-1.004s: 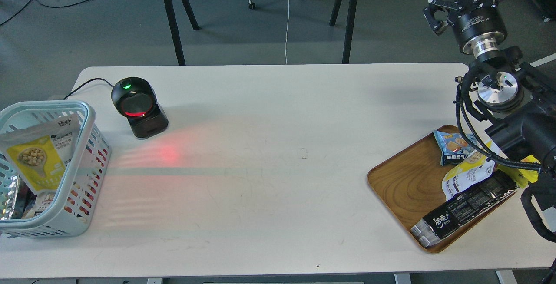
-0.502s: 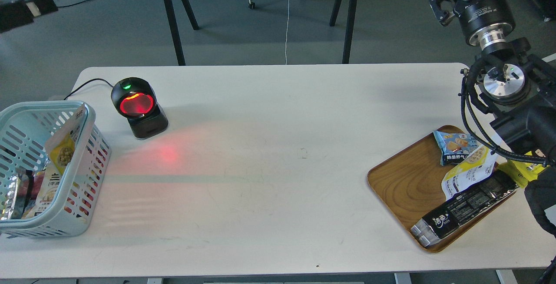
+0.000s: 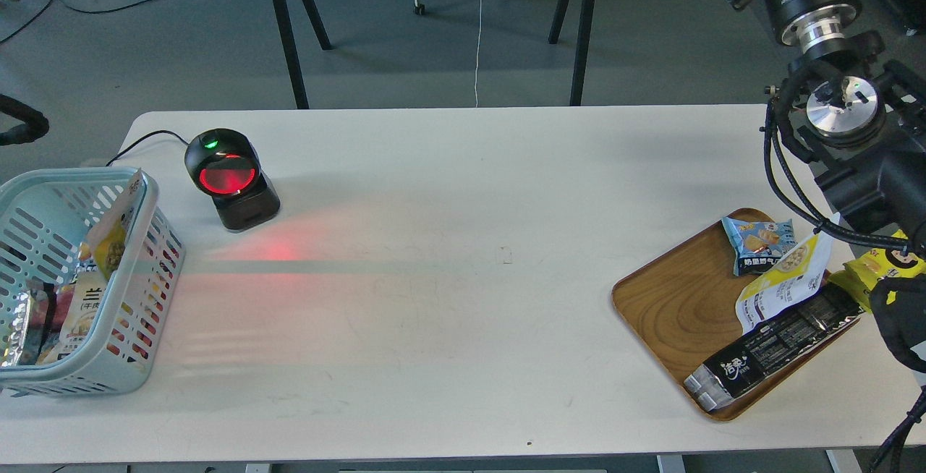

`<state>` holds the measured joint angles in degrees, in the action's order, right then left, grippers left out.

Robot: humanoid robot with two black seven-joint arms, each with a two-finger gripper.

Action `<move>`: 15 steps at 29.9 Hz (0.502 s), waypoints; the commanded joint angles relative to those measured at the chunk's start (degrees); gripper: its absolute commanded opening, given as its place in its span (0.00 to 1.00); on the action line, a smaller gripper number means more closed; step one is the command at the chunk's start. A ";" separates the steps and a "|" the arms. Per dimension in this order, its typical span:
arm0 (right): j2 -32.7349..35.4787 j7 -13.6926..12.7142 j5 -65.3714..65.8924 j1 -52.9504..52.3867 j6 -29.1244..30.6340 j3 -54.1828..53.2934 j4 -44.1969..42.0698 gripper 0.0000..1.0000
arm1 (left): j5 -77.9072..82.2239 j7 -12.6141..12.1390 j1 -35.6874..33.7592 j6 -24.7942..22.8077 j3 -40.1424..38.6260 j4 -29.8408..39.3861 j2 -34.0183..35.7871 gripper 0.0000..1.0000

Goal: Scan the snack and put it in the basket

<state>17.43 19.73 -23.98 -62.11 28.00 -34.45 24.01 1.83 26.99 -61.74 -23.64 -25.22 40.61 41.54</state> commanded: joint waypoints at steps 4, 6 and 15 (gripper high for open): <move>-0.03 -1.88 -0.62 0.85 0.00 -2.02 0.51 0.99 | -16.32 -6.49 0.75 -2.89 -5.71 -18.70 -13.56 1.00; -0.12 -3.37 -0.62 1.38 0.00 -3.33 0.33 0.99 | -17.82 -8.96 0.75 -4.36 -8.87 -21.97 -17.26 1.00; -0.38 -4.96 -0.27 1.64 0.00 -4.66 -0.02 0.99 | -18.53 -9.76 4.61 -4.36 -19.34 -22.95 -23.34 1.00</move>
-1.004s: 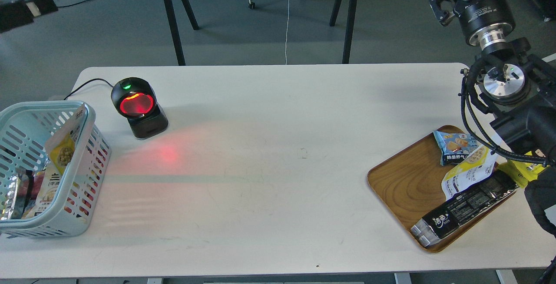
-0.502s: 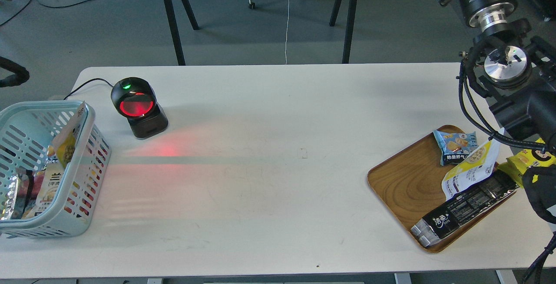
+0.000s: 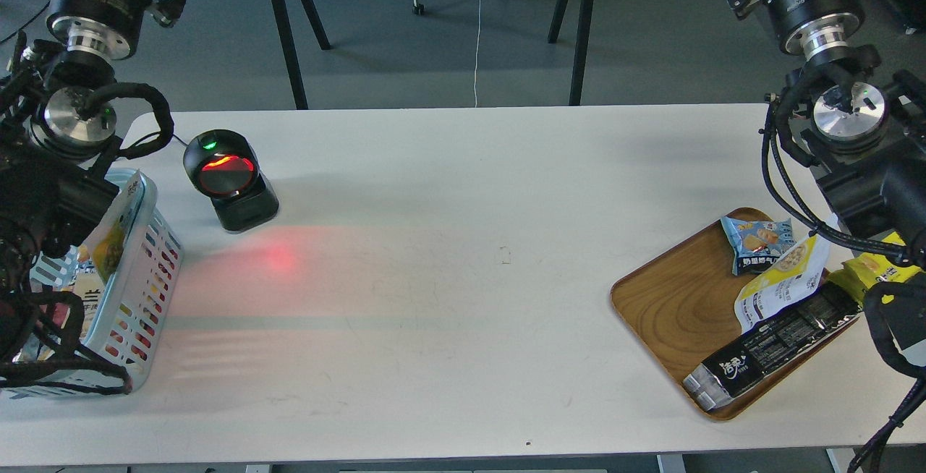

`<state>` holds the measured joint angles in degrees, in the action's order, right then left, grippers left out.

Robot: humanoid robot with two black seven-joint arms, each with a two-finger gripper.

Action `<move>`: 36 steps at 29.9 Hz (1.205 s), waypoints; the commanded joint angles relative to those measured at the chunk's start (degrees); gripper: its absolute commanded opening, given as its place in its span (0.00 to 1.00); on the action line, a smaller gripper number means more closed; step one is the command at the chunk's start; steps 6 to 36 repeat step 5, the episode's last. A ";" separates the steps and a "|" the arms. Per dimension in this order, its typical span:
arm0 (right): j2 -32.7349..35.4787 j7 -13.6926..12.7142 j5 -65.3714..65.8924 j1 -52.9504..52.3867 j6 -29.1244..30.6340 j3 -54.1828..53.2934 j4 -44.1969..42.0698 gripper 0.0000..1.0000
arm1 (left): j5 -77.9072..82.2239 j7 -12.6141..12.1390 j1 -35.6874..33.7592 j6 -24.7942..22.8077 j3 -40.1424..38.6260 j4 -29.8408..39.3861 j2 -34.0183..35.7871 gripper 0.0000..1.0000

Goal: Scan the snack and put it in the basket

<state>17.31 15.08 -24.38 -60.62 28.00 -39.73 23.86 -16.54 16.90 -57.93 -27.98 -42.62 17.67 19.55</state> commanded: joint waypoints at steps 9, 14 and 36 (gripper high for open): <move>-1.49 -0.23 0.21 1.65 0.00 0.53 0.31 1.00 | 0.10 3.04 0.80 -0.02 -1.33 0.43 -2.59 1.00; -1.49 -0.23 0.21 1.65 0.00 0.53 0.31 1.00 | 0.10 3.04 0.80 -0.02 -1.33 0.43 -2.59 1.00; -1.49 -0.23 0.21 1.65 0.00 0.53 0.31 1.00 | 0.10 3.04 0.80 -0.02 -1.33 0.43 -2.59 1.00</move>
